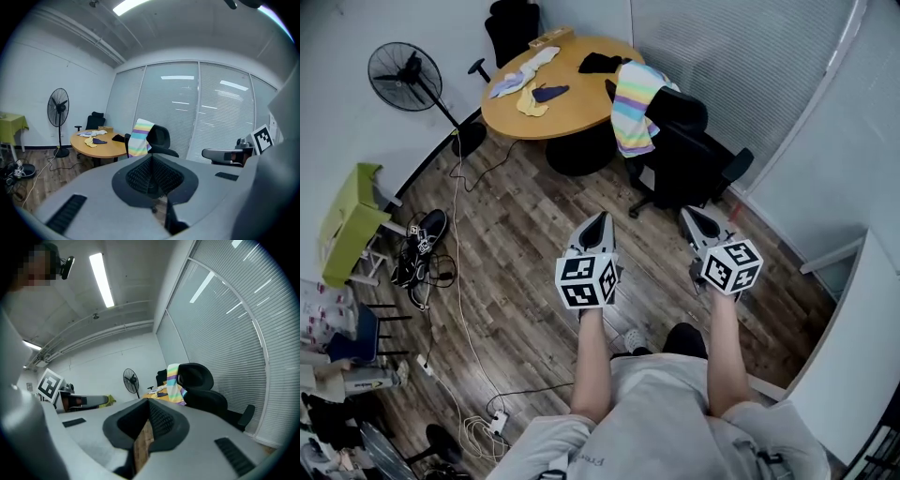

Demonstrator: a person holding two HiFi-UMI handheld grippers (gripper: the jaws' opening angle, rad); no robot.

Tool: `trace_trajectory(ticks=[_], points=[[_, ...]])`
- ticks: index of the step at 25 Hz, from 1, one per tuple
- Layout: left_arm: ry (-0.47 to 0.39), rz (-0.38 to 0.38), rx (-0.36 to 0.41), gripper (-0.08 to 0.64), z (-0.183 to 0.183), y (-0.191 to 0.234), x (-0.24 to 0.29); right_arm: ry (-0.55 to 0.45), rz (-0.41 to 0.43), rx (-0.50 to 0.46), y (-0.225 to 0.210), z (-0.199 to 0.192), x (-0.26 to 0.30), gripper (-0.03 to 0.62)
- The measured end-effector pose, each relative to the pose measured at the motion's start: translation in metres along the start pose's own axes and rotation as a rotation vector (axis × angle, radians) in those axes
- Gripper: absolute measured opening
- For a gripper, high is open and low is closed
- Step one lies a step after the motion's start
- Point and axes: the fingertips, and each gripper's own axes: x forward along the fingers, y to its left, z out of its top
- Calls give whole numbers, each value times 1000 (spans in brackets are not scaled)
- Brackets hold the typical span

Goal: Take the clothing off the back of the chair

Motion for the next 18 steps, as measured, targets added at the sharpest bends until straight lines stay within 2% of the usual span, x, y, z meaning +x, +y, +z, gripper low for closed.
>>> trace_trajectory(ticks=[6,11,14,18], points=[[10,-8,3,29,10,17,31,-20,-21,16,-27,12,24,23],[3,9,6,29,24,28,67,-45,4,10,-58,35,54,23],[-3,32,4,29,36,36,95,-49,57,-47,-74,62,77,23],[-7,52,-4,29,52,37,135,-17,180,-202,-95,107,99,23]])
